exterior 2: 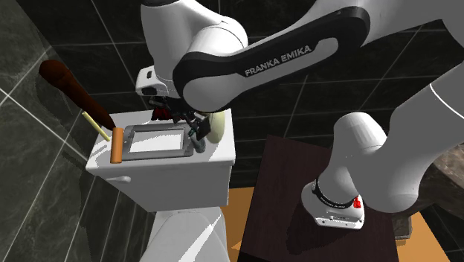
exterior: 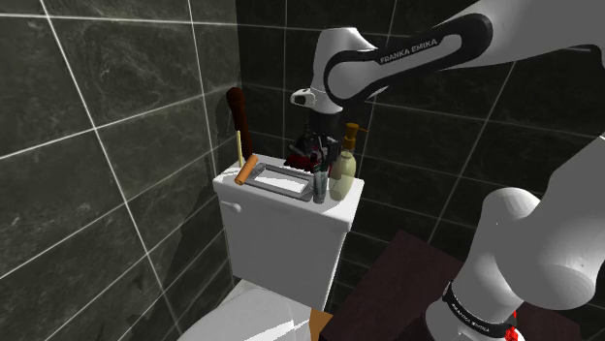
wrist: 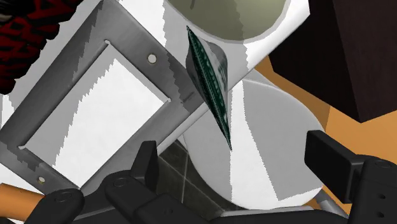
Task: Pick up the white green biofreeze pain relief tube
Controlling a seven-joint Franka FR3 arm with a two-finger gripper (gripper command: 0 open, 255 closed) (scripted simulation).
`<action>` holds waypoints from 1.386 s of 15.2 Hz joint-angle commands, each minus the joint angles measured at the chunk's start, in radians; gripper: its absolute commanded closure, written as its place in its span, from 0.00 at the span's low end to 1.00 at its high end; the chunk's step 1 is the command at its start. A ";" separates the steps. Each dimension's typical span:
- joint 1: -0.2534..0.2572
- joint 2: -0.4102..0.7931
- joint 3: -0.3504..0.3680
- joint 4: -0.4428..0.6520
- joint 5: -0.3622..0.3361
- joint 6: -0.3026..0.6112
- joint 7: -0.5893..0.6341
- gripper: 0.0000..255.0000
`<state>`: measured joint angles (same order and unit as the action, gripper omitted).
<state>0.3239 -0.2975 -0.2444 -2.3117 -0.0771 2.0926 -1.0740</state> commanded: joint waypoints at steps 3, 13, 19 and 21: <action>0.005 0.031 -0.006 -0.030 0.004 0.061 -0.023 0.00; 0.006 0.047 -0.009 -0.051 0.007 0.098 -0.025 1.00; 0.005 0.034 -0.007 -0.035 0.005 0.069 -0.023 1.00; 0.005 0.024 -0.004 -0.017 0.004 0.041 -0.022 1.00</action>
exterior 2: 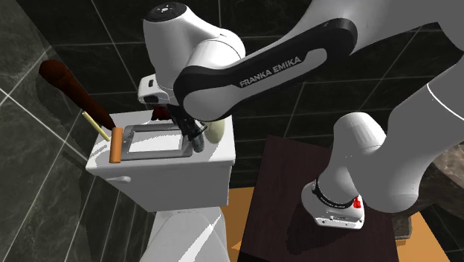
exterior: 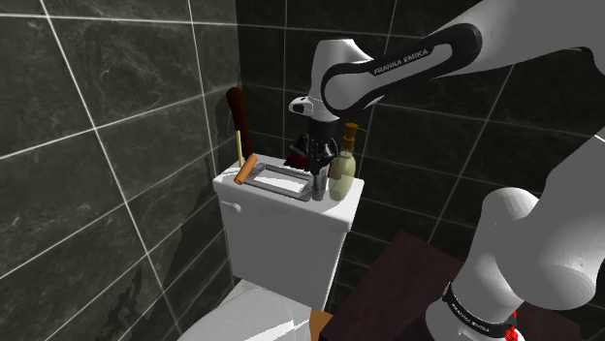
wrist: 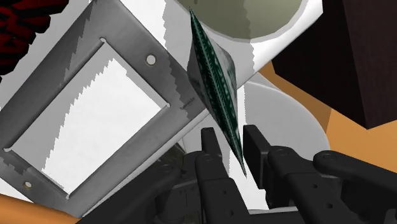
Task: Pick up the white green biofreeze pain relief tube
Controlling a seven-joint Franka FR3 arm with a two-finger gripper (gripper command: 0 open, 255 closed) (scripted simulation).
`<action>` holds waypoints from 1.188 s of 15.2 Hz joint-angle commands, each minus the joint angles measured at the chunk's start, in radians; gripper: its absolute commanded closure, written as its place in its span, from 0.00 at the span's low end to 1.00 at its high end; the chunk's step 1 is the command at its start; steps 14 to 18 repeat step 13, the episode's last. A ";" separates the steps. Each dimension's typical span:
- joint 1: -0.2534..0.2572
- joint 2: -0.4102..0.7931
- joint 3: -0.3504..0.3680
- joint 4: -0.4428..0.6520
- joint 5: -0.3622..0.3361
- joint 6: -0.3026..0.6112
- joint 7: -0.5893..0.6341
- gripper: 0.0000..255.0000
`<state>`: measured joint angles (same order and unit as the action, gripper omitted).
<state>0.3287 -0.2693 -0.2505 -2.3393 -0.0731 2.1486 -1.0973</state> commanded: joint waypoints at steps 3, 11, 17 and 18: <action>0.001 -0.018 0.005 0.040 -0.001 -0.057 0.003 1.00; 0.002 -0.042 0.012 0.126 -0.002 -0.168 0.006 1.00; 0.002 -0.043 0.012 0.128 -0.002 -0.170 0.006 1.00; 0.002 -0.043 0.012 0.128 -0.002 -0.170 0.006 1.00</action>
